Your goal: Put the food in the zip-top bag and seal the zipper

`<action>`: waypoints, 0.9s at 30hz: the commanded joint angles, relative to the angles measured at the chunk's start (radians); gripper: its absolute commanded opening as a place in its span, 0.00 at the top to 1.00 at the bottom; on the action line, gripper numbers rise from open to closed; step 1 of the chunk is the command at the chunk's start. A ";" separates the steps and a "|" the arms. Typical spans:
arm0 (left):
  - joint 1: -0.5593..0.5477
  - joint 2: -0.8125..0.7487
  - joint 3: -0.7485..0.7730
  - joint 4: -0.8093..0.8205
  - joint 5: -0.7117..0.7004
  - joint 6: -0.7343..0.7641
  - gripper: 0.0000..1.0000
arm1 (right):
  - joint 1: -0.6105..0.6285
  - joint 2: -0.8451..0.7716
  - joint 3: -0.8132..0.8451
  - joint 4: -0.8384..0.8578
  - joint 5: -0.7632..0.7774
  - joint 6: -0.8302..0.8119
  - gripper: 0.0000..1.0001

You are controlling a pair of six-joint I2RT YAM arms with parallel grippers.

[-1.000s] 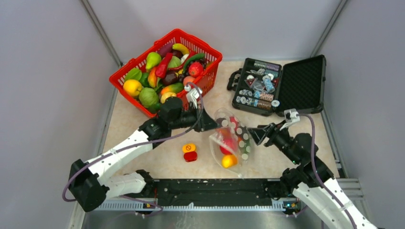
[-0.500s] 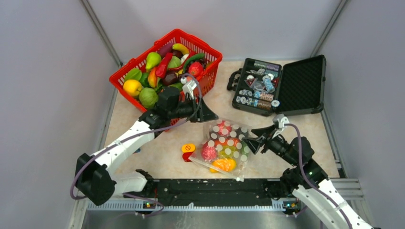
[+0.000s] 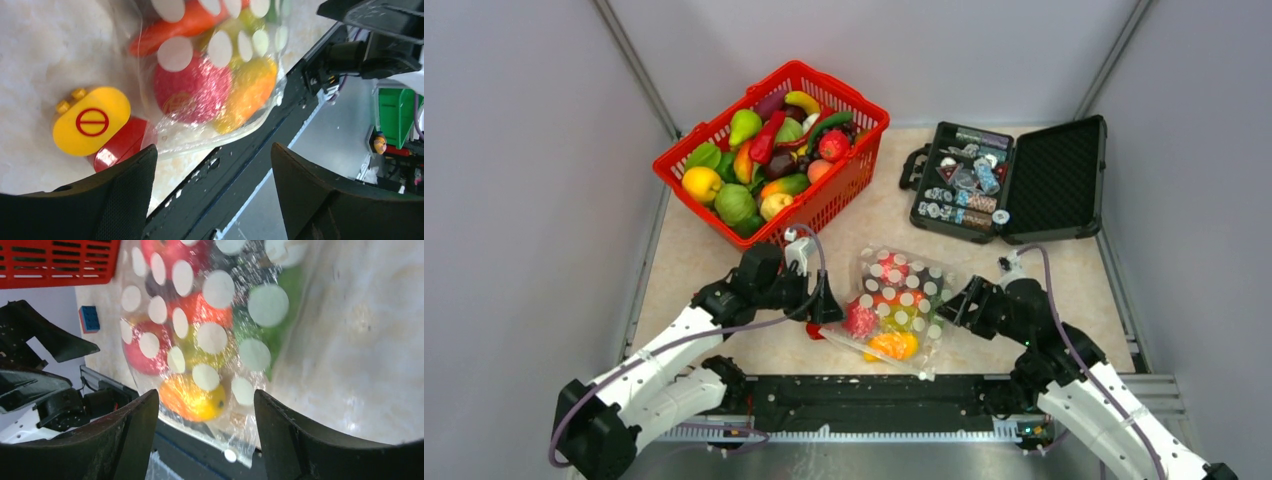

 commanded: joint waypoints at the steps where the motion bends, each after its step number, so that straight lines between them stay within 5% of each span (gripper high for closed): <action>1: 0.002 0.018 -0.033 -0.015 0.015 0.019 0.16 | -0.007 -0.032 0.012 -0.124 -0.063 0.179 0.32; 12: 0.001 0.097 -0.022 -0.049 -0.039 0.058 0.18 | -0.007 0.041 -0.072 -0.179 -0.179 0.157 0.33; 27: -0.014 0.186 -0.019 -0.047 -0.065 0.060 0.23 | -0.005 0.094 -0.237 0.015 -0.330 0.166 0.41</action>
